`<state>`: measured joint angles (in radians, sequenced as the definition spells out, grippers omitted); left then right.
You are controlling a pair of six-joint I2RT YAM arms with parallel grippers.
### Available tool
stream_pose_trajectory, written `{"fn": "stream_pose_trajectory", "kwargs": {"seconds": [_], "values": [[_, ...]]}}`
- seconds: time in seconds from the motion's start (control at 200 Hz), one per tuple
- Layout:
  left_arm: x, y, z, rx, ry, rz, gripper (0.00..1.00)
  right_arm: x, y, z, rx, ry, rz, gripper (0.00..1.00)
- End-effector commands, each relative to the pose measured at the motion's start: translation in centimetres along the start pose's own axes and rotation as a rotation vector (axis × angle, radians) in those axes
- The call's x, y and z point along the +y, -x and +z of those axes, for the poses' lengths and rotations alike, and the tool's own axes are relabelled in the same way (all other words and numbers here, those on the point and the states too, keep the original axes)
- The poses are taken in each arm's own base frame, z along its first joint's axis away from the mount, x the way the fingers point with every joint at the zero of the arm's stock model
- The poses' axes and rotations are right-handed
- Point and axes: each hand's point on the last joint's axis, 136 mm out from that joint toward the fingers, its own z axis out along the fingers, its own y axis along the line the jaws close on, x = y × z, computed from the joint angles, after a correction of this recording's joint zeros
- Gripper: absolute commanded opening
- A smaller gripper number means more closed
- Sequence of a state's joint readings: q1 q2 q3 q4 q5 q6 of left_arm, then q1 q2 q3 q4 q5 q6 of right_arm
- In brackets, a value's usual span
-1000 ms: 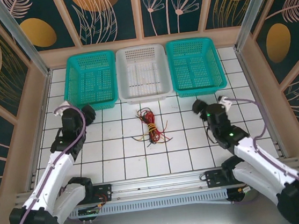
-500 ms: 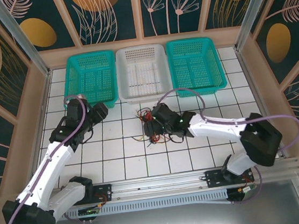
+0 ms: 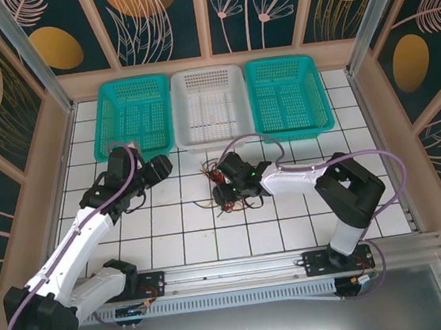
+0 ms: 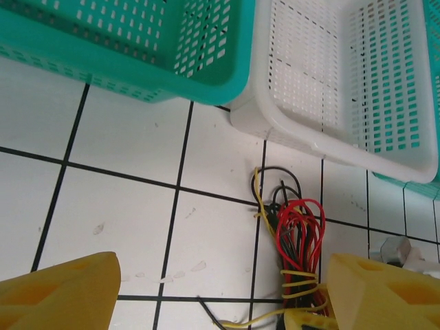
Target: Untangle the cables
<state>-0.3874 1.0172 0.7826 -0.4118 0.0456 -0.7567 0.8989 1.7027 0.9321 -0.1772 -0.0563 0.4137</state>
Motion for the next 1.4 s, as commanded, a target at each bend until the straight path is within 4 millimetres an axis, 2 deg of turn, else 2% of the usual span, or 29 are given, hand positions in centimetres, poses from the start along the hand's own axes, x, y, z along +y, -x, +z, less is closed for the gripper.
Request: {"fn": "stream_pose_trajectory", "kwargs": {"seconds": [0.0,0.08,0.195,0.275,0.37,0.496,0.621,0.796,0.896,1.096,1.396], "values": [[-1.1,-0.3,0.5,0.013,-0.049,-0.030,0.80,0.6,0.6,-0.1,-0.029,0.011,-0.038,0.36],[-1.6,-0.7,1.0,0.015,-0.047,-0.031,0.81,1.0,0.9,-0.8,-0.059,0.004,-0.075,0.20],[-3.9,-1.9,1.2,0.028,-0.106,-0.034,0.90,2.5,1.5,-2.3,-0.116,0.006,-0.159,0.13],[-5.3,-2.9,1.4,0.056,-0.166,-0.052,0.93,3.8,2.2,-3.8,-0.168,0.022,-0.205,0.12],[-5.5,-3.4,1.7,0.078,-0.185,-0.089,0.99,5.2,3.0,-5.5,-0.215,0.047,-0.249,0.11],[-5.5,-3.9,2.0,0.105,-0.187,-0.109,0.99,7.1,3.6,-7.1,-0.253,0.076,-0.314,0.10],[-5.3,-4.5,2.6,0.138,-0.174,-0.137,0.99,8.1,4.0,-8.0,-0.268,0.073,-0.370,0.09],[-5.6,-6.5,3.5,0.219,-0.231,-0.197,0.99,9.6,4.7,-9.1,-0.294,0.097,-0.413,0.08],[-5.3,-6.6,3.8,0.219,-0.225,-0.217,0.99,10.6,5.0,-9.6,-0.307,0.118,-0.436,0.08],[-6.0,-7.0,4.4,0.247,-0.254,-0.256,0.96,12.4,4.9,-9.5,-0.301,0.158,-0.470,0.07],[-3.2,-5.1,4.2,0.214,-0.234,-0.352,0.78,13.2,4.9,-9.4,-0.311,0.178,-0.477,0.06]]}}
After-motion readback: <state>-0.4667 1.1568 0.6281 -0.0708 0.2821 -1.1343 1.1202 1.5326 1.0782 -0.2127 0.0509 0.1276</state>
